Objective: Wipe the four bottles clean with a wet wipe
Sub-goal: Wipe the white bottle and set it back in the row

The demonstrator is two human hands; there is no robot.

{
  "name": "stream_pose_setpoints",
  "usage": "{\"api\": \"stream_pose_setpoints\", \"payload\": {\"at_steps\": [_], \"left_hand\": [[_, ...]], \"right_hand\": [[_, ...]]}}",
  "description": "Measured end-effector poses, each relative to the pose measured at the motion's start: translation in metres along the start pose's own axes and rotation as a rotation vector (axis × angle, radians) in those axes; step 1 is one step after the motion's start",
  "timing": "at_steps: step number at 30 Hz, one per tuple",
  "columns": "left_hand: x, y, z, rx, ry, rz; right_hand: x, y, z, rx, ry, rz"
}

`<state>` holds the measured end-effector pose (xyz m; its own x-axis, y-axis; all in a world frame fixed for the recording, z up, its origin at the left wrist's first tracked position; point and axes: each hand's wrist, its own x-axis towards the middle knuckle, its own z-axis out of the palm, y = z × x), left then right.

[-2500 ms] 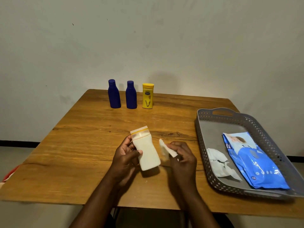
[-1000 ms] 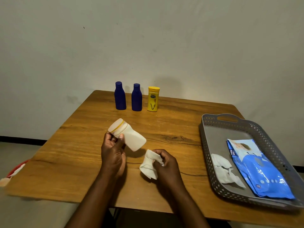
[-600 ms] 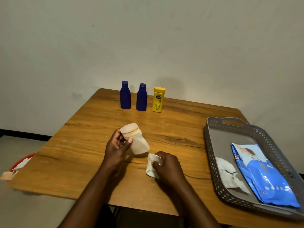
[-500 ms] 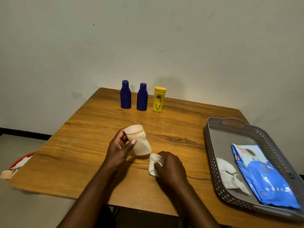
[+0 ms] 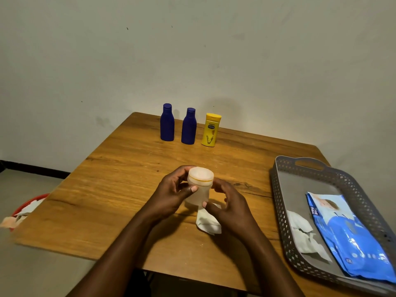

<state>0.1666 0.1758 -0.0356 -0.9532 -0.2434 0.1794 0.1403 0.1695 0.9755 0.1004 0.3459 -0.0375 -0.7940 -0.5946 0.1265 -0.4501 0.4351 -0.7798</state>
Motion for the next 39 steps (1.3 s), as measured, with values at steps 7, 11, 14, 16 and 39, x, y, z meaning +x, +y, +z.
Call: {"api": "stream_pose_setpoints", "payload": {"at_steps": [7, 11, 14, 16, 39], "left_hand": [[0.009, 0.004, 0.006, 0.043, -0.058, 0.044], [0.015, -0.002, 0.003, 0.037, -0.063, 0.036], [0.016, -0.018, -0.004, 0.056, -0.018, -0.011], [0.014, -0.032, -0.005, 0.002, 0.04, -0.11], [0.02, -0.09, -0.005, 0.833, 0.018, 0.25]], "right_hand": [[0.012, -0.003, 0.002, 0.09, 0.084, -0.052], [0.018, -0.002, 0.001, 0.12, 0.09, -0.05], [0.025, -0.001, -0.003, 0.164, 0.099, -0.029], [0.032, 0.0, -0.007, 0.196, 0.117, -0.019], [0.206, 0.041, -0.033, 0.268, 0.54, 0.198]]}}
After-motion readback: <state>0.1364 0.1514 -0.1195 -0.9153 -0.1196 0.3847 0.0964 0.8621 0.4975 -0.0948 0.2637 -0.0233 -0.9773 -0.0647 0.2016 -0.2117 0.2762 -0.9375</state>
